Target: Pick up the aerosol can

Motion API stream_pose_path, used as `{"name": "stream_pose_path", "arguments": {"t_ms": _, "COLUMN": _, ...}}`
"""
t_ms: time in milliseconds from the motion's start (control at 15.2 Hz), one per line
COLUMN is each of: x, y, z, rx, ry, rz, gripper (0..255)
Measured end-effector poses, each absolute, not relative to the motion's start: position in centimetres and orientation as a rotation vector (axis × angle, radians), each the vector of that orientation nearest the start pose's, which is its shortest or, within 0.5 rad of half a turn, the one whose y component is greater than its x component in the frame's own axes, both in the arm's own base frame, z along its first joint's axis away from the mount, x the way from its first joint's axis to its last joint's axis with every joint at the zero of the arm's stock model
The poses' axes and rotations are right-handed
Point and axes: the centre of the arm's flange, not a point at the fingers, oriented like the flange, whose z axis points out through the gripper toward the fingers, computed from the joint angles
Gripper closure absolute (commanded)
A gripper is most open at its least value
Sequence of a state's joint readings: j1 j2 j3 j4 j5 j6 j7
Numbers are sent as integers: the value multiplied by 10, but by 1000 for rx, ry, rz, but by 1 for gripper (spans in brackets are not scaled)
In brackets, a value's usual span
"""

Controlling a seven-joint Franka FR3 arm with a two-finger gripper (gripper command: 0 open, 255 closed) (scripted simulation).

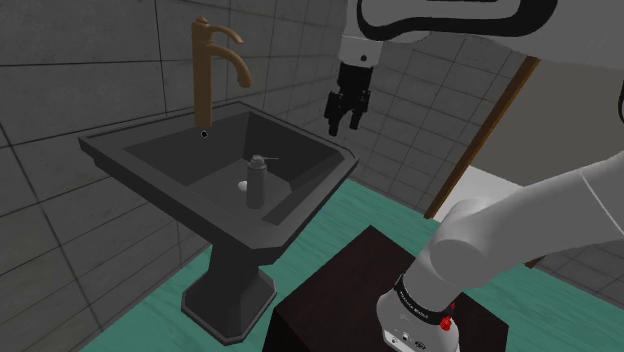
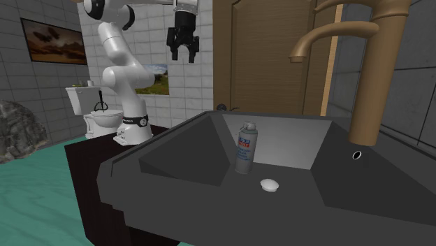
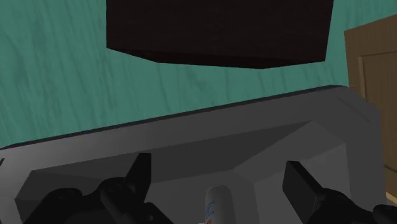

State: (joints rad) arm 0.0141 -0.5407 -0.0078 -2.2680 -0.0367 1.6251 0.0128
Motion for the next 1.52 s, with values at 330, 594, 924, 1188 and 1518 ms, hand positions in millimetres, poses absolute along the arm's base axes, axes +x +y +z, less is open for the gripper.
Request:
{"name": "stream_pose_path", "arguments": {"t_ms": 330, "x": 430, "y": -7, "z": 512, "rx": -3157, "ry": -131, "rz": 167, "gripper": 0}}
{"name": "stream_pose_path", "arguments": {"t_ms": 594, "x": 473, "y": -4, "z": 482, "rx": -3141, "ry": -237, "rz": 170, "gripper": 0}}
{"name": "stream_pose_path", "arguments": {"t_ms": 924, "x": 523, "y": 1, "z": 441, "rx": -3116, "ry": -369, "rz": 175, "gripper": 0}}
{"name": "stream_pose_path", "arguments": {"t_ms": 1188, "x": 566, "y": 8, "z": 412, "rx": -3092, "ry": -473, "rz": 178, "gripper": 0}}
{"name": "stream_pose_path", "arguments": {"t_ms": 1518, "x": 615, "y": 23, "z": 368, "rx": -3057, "ry": -601, "rz": 182, "gripper": 0}}
